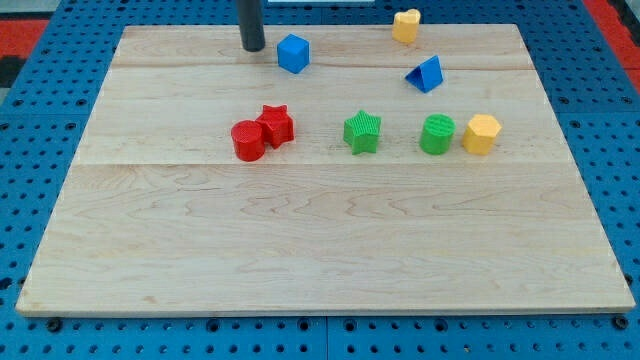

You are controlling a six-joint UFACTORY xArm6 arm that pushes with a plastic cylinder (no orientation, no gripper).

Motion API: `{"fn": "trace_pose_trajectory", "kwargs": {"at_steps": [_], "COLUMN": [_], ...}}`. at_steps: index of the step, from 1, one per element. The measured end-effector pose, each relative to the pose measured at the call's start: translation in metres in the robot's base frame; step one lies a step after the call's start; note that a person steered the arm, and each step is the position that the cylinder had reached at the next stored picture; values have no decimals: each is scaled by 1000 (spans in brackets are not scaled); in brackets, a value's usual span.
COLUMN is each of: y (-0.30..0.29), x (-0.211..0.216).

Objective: Place the blue cube in between green blocks

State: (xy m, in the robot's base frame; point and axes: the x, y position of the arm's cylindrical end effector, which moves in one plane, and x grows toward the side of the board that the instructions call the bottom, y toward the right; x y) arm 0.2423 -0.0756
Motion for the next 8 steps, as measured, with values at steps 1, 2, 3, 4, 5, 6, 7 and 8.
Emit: {"fn": "trace_pose_trajectory", "kwargs": {"at_steps": [1, 2, 3, 4, 5, 6, 7, 8], "y": [65, 114, 135, 139, 139, 139, 141, 162], "x": [2, 7, 7, 6, 13, 26, 20, 20]}}
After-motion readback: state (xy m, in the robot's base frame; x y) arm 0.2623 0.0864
